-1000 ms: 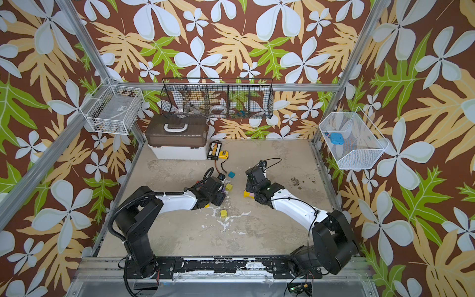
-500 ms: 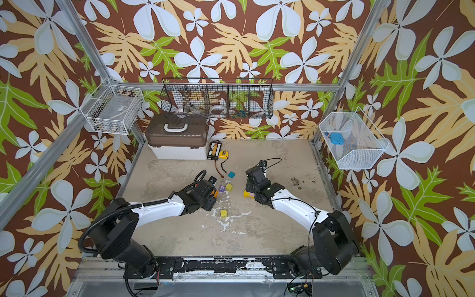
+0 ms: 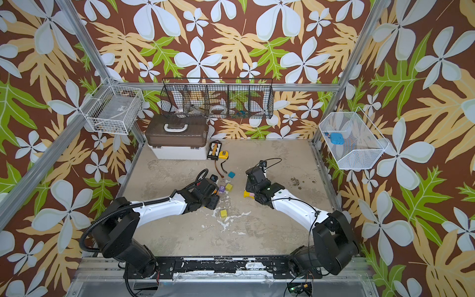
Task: Build the wood block tower
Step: 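Close the left gripper on the orange bar and lift it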
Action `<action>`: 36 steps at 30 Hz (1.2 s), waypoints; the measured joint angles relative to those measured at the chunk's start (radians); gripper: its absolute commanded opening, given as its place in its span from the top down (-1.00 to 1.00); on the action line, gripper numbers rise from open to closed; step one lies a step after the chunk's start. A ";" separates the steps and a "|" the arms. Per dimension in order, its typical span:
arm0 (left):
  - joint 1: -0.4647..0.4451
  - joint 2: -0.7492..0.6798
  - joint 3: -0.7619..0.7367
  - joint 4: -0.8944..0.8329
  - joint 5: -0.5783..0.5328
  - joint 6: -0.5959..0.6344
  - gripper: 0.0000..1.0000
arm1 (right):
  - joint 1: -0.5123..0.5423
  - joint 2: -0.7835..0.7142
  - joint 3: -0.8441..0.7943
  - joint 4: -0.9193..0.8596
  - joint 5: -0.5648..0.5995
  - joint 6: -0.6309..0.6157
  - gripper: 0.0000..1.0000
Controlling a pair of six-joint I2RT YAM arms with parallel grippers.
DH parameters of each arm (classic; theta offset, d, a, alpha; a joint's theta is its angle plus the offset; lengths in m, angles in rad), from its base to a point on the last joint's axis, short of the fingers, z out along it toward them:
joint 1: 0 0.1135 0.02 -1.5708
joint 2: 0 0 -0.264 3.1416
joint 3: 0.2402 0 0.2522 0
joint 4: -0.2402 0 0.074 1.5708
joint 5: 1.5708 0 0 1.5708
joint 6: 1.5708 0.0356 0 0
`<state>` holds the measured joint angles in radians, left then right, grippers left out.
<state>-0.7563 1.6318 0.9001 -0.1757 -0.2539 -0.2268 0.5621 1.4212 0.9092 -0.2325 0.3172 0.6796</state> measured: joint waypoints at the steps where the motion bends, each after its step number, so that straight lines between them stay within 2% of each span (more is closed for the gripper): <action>1: 0.000 0.018 0.009 -0.003 0.000 -0.004 -0.36 | 0.000 -0.002 0.000 0.000 0.000 0.000 -0.23; 9: 0.000 0.144 0.076 -0.034 -0.056 -0.021 -0.35 | 0.000 -0.016 0.000 0.000 -0.003 0.000 -0.23; 15: 0.000 0.200 0.128 -0.017 -0.082 -0.033 -0.21 | 0.000 -0.023 0.000 0.000 -0.003 0.000 -0.24; 22: 0.000 0.209 0.138 -0.014 -0.056 -0.058 0.29 | 0.000 -0.028 0.000 0.000 -0.004 0.000 -0.24; 26: 0.000 0.193 0.133 -0.044 -0.041 -0.104 0.76 | 0.000 -0.030 0.000 0.000 -0.004 0.000 -0.24; 29: -0.005 0.181 0.128 -0.052 -0.036 -0.154 0.98 | 0.002 -0.030 0.000 -0.001 -0.003 0.000 -0.24; 36: -0.024 0.165 0.157 -0.169 -0.115 -0.338 1.00 | 0.000 -0.030 0.000 -0.001 -0.003 0.000 -0.24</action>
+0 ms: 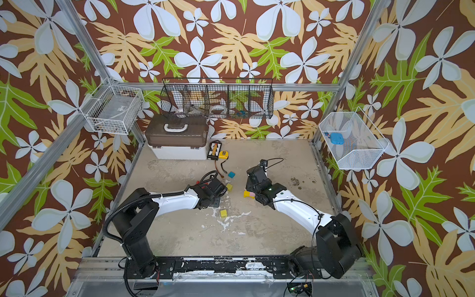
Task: Build the wood block tower
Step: 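Close the left gripper on the orange bar and lift it, then carry the orange bar toward the tower with the left gripper while the right arm shifts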
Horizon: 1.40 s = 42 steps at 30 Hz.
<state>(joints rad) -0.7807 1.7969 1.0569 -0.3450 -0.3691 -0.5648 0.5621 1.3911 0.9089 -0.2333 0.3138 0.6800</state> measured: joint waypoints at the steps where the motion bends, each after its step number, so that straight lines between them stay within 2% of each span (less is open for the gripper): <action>1: 0.001 -0.007 0.008 -0.008 -0.009 -0.022 1.00 | 0.000 0.000 0.000 0.000 0.000 0.000 -0.24; 9: 0.001 -0.174 0.007 -0.040 -0.096 -0.084 1.00 | 0.000 0.000 0.000 0.000 0.000 0.000 -0.24; 13: 0.001 -0.262 -0.053 0.000 -0.129 -0.051 1.00 | 0.000 0.000 0.000 0.000 0.000 0.000 -0.24; 19: 0.001 -0.316 -0.045 0.021 -0.210 -0.011 1.00 | 0.001 0.000 0.000 0.000 0.001 0.000 -0.24; 23: 0.001 -0.282 0.027 -0.014 -0.185 -0.039 1.00 | 0.001 0.000 0.000 0.000 0.005 0.000 -0.24; 28: -0.001 -0.186 0.164 -0.120 -0.111 -0.171 1.00 | 0.000 -0.003 0.000 -0.001 0.018 0.000 -0.24; 31: -0.004 -0.166 0.162 -0.119 -0.044 -0.213 1.00 | 0.000 -0.010 0.000 -0.002 0.028 0.000 -0.24; 35: -0.034 -0.119 0.178 -0.109 0.036 -0.214 1.00 | -0.011 -0.027 -0.022 0.001 0.028 0.003 -0.24; 42: -0.141 0.079 0.421 -0.171 0.029 -0.187 1.00 | -0.110 -0.067 -0.095 0.009 -0.018 0.048 -0.23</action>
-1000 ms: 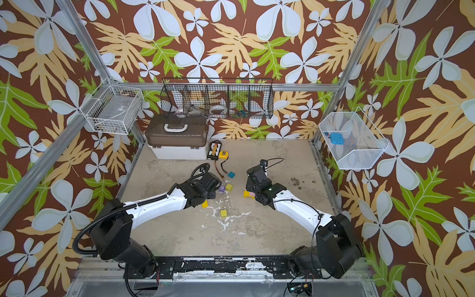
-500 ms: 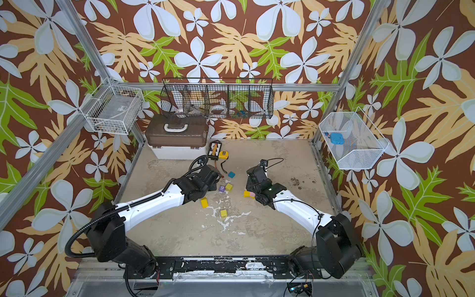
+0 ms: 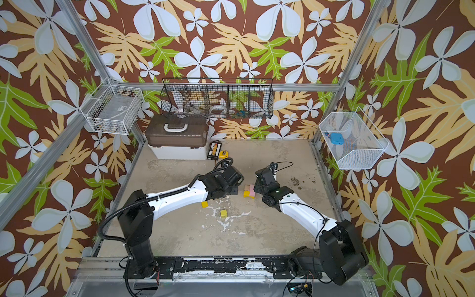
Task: Build the wood block tower
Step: 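Carry the orange bar toward the tower with the left gripper while the right arm shifts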
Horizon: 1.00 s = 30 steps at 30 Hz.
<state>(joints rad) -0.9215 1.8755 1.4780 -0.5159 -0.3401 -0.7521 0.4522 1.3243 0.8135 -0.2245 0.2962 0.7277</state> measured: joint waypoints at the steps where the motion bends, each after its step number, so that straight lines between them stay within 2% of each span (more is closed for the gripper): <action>1: -0.009 0.031 0.032 -0.014 -0.002 0.004 1.00 | -0.014 -0.008 -0.008 0.002 -0.005 0.002 -0.23; 8: -0.066 0.185 0.208 -0.095 -0.027 0.031 1.00 | -0.089 -0.092 -0.072 0.025 -0.043 0.031 -0.23; 17: -0.069 0.305 0.337 -0.134 -0.048 0.074 1.00 | -0.125 -0.139 -0.095 0.049 -0.083 0.050 -0.23; 30: -0.069 0.373 0.402 -0.164 -0.059 0.100 1.00 | -0.126 -0.142 -0.099 0.052 -0.087 0.053 -0.23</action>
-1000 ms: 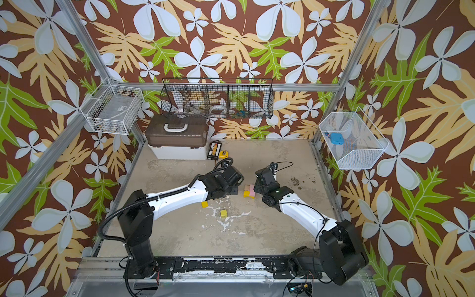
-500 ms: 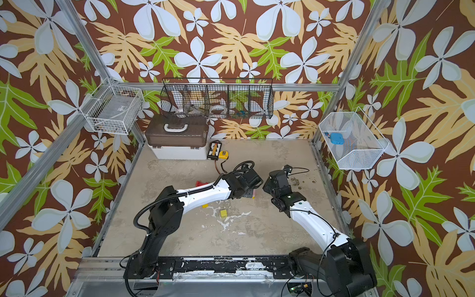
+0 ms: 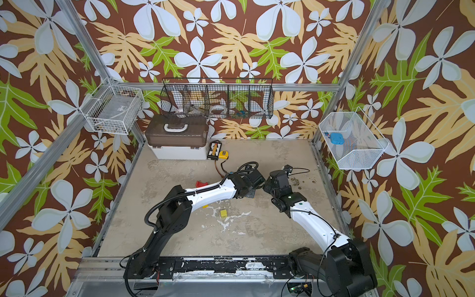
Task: Build the wood block tower
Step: 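Carry the orange bar toward the tower with the left gripper while the right arm shifts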
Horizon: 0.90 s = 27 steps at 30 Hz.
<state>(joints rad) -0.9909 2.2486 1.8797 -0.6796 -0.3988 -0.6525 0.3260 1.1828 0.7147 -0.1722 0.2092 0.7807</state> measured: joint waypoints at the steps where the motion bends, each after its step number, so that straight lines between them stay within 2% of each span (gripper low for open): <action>1: 0.000 0.005 0.004 0.000 0.000 0.000 1.00 | 0.000 0.000 0.000 0.000 0.000 0.000 -0.23; 27: 0.011 0.051 0.038 -0.016 0.011 -0.004 1.00 | 0.000 0.000 -0.001 0.001 -0.018 0.000 -0.24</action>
<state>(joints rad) -0.9798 2.2993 1.9175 -0.6952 -0.3874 -0.6567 0.3260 1.1831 0.7136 -0.1711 0.1913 0.7807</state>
